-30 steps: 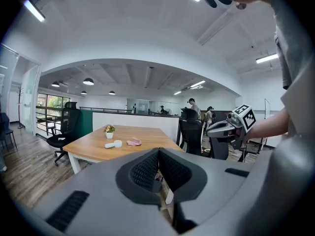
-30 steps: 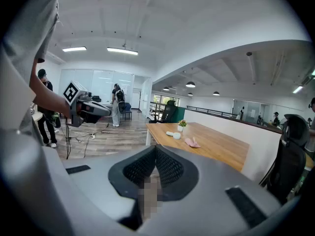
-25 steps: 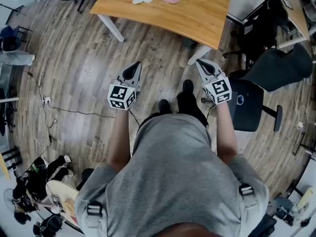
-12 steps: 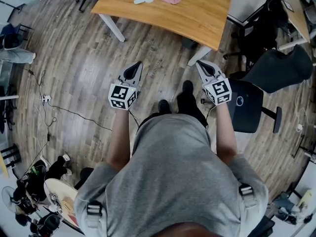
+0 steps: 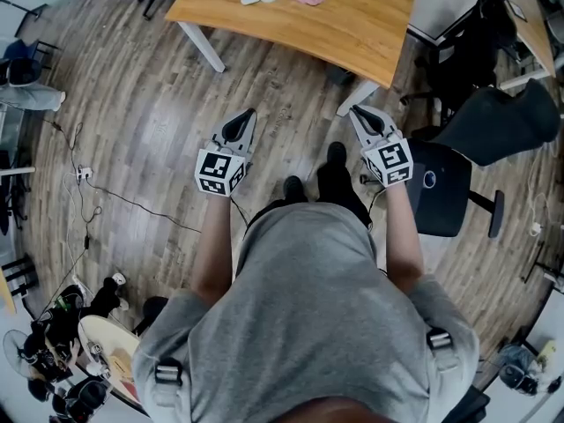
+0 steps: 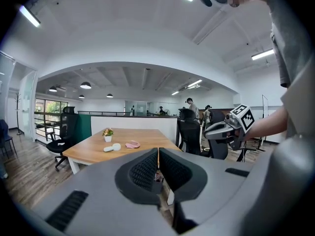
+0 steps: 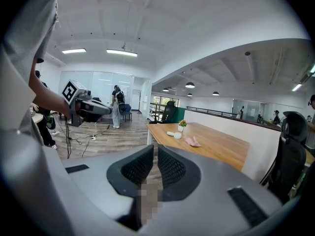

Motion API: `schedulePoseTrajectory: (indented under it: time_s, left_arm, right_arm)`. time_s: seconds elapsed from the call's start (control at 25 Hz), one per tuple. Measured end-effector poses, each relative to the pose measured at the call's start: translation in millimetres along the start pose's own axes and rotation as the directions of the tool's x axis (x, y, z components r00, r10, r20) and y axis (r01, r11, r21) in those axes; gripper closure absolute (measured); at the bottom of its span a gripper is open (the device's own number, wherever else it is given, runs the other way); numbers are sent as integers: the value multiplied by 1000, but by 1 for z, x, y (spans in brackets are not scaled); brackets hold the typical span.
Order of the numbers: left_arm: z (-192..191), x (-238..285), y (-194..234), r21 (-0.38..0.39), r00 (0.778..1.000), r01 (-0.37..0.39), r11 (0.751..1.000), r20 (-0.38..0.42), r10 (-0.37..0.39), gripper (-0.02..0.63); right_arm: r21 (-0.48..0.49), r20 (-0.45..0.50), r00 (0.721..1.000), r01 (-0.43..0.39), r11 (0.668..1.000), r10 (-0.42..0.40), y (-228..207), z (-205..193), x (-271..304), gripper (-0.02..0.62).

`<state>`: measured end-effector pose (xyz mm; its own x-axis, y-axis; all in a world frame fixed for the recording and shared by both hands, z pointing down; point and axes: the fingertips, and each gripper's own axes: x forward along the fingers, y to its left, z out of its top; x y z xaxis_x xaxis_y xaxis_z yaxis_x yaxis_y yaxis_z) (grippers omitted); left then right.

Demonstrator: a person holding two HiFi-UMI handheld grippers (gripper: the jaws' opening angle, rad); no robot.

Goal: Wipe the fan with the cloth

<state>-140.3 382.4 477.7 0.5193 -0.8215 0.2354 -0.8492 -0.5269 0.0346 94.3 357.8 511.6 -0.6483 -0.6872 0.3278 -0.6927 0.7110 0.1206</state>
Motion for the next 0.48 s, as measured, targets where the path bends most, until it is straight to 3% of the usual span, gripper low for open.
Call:
schedulePoseTrajectory:
  time_s: [0.16,0.48]
  left_arm:
    - [2,0,1,-1,1000,5,1000,7,-5,579]
    - [2,2,3,5,1000,0,1000,15,0,400]
  right_arm:
    - [-11,2,1000,-1,1000,1,2,1,2,521]
    - [37,6,1000,-3,999,3,-1,-1,1,385]
